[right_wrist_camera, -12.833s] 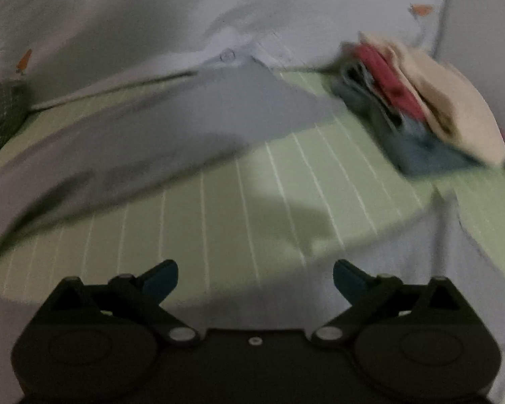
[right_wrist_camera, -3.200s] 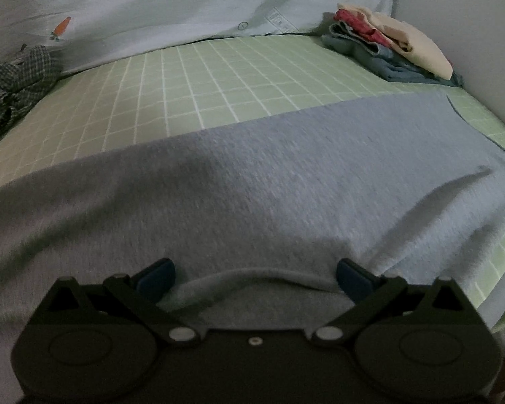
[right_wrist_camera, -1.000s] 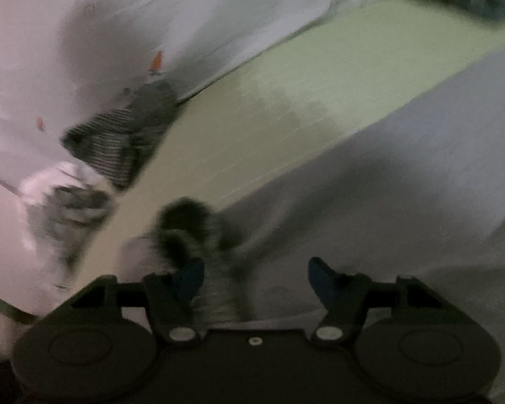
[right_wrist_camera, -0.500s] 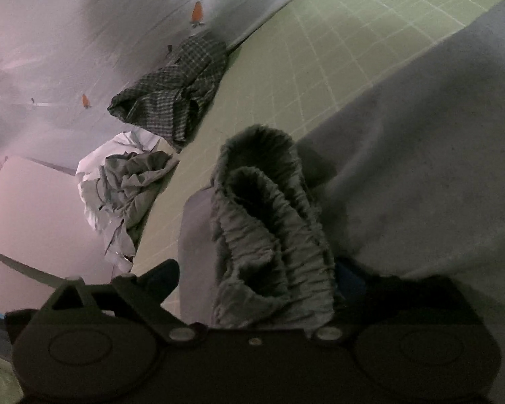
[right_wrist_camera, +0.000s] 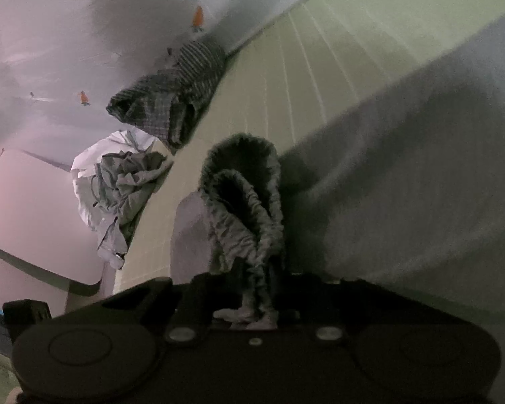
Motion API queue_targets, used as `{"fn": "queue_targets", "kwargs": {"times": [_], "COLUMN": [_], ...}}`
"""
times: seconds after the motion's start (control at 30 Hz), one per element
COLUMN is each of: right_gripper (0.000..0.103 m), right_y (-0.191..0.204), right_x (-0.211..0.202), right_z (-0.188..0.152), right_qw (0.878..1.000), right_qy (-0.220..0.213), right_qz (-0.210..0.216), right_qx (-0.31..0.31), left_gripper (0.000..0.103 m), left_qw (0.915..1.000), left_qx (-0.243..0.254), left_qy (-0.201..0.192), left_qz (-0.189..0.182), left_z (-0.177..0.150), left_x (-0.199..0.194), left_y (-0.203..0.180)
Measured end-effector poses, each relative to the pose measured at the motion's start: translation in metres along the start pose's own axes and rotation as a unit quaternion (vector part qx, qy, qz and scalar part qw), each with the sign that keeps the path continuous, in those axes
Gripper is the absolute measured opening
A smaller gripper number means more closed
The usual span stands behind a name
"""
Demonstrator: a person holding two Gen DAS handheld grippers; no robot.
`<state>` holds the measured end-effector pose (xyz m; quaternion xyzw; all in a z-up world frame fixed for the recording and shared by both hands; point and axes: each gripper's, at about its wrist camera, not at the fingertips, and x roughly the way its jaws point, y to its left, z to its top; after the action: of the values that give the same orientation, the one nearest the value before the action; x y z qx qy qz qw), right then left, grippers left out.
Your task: Fold clothes
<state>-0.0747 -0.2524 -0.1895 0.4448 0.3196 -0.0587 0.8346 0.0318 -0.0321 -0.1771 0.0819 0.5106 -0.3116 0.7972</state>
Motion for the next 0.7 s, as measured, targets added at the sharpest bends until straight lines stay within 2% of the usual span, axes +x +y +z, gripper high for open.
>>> {"fn": "queue_targets", "kwargs": {"times": [0.2, 0.3, 0.4, 0.47, 0.53, 0.67, 0.7], "right_gripper": [0.013, 0.013, 0.013, 0.014, 0.02, 0.03, 0.037], "right_y": [-0.007, -0.013, -0.019, -0.024, -0.028, -0.028, -0.028], "right_x": [-0.048, -0.065, -0.068, -0.056, -0.044, -0.042, -0.042], "right_z": [0.009, 0.008, 0.004, 0.001, -0.004, -0.001, -0.001], "right_qw": [0.999, 0.998, 0.995, 0.99, 0.986, 0.983, 0.982], "right_qy": [-0.048, -0.059, -0.06, -0.04, -0.029, -0.036, -0.036], "right_qz": [-0.009, -0.029, -0.085, -0.13, -0.158, -0.175, -0.18], "right_qx": [0.011, 0.009, -0.009, -0.023, -0.041, -0.049, -0.051], "left_gripper": [0.089, 0.089, 0.089, 0.089, 0.089, 0.09, 0.09], "left_qw": [0.9996, 0.9991, 0.9986, 0.9982, 0.9979, 0.9974, 0.9973], "left_qx": [0.029, 0.042, 0.052, 0.057, 0.061, 0.066, 0.066], "left_qy": [-0.006, 0.001, 0.01, 0.015, 0.016, 0.019, 0.019], "left_qz": [0.002, 0.002, 0.004, 0.006, 0.012, 0.024, 0.028], "left_z": [-0.001, -0.003, -0.006, -0.007, -0.007, -0.006, -0.006], "left_x": [-0.002, 0.0, 0.004, 0.005, 0.006, 0.006, 0.006], "left_y": [-0.011, -0.016, -0.02, -0.022, -0.024, -0.029, -0.031]}}
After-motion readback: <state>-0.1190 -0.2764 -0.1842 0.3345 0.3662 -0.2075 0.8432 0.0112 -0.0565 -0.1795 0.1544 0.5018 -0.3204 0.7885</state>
